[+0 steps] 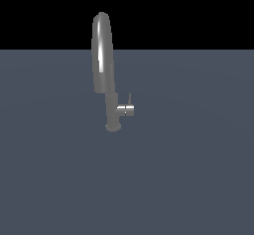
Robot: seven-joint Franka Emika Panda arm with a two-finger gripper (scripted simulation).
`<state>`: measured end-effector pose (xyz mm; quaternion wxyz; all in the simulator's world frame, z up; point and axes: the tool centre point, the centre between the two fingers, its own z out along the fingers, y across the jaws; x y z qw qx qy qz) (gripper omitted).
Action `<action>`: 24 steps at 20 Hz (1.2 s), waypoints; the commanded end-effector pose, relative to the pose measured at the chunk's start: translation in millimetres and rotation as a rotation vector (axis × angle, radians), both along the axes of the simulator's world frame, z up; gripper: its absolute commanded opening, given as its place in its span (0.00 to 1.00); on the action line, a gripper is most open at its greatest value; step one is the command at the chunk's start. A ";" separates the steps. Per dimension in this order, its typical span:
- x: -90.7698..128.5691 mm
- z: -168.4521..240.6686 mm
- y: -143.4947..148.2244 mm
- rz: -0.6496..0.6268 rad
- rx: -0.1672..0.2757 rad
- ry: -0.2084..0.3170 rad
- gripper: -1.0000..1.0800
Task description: Turn on the faucet by rotating a designated handle.
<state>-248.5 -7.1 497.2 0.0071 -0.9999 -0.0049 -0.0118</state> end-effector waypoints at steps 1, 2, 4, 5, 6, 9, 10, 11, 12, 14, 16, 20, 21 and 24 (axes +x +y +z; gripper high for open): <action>0.0 0.0 0.0 0.000 0.000 0.000 0.00; 0.0 0.1 0.3 0.000 0.000 0.000 0.00; 1.2 -0.3 0.1 -0.003 0.003 0.003 0.00; 2.2 -0.5 0.2 -0.005 0.005 0.006 0.00; 3.4 -0.8 0.3 -0.008 0.008 0.009 0.00; 8.8 -2.2 0.8 -0.021 0.020 0.022 0.00; 11.1 -2.8 1.0 -0.026 0.025 0.028 0.00; 13.7 -3.4 1.3 -0.032 0.031 0.035 0.00; 16.6 -4.2 1.5 -0.039 0.038 0.042 0.00; 23.2 -6.1 1.9 -0.055 0.053 0.059 0.00; 31.0 -8.5 2.4 -0.073 0.071 0.079 0.00; 50.1 -14.9 3.1 -0.119 0.116 0.128 0.00; 55.5 -16.9 3.1 -0.132 0.129 0.142 0.00; 72.3 -23.6 3.1 -0.173 0.169 0.187 0.00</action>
